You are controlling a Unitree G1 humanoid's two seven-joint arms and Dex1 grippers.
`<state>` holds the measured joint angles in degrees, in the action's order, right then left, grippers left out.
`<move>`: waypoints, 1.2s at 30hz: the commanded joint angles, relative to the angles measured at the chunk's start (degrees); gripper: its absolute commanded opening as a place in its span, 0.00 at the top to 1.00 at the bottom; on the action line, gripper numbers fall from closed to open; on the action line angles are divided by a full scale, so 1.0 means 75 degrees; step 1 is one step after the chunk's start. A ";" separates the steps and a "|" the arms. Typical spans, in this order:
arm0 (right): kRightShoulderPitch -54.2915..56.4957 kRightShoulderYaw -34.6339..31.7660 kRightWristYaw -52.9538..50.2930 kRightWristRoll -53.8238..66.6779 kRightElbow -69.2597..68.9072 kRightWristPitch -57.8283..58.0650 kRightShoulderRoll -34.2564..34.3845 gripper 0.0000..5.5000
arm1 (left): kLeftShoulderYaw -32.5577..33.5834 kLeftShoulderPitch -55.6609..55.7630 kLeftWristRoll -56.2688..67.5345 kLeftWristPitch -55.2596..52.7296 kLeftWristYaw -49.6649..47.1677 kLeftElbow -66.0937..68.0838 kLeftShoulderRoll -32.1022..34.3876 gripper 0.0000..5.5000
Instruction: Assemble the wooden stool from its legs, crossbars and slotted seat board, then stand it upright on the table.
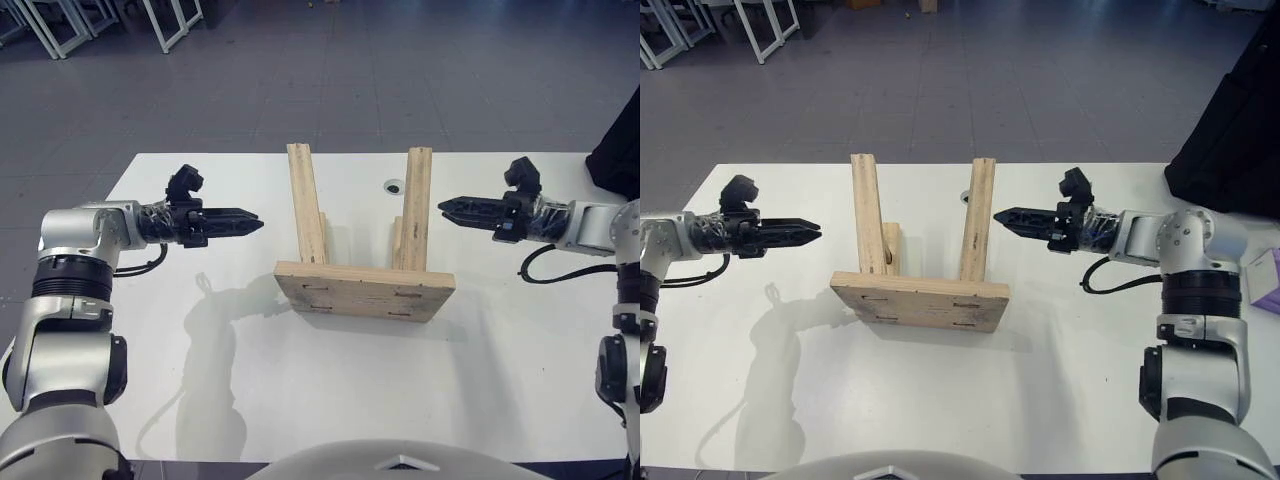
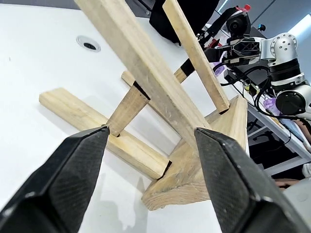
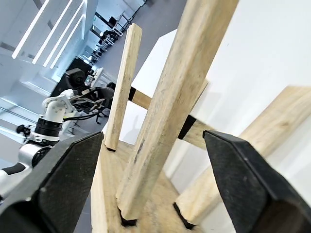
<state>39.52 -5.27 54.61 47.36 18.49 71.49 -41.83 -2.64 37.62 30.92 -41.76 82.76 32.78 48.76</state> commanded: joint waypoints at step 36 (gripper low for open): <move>-0.2730 0.2360 0.1171 -0.3152 -0.4042 -0.4257 -0.0247 0.68 | -0.0229 -0.2771 -0.0622 0.1668 -0.0952 -0.4206 -0.0801 0.69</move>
<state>17.19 13.80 64.82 22.78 -10.71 38.98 -45.00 -6.29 15.85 23.88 -27.82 77.42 3.01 43.59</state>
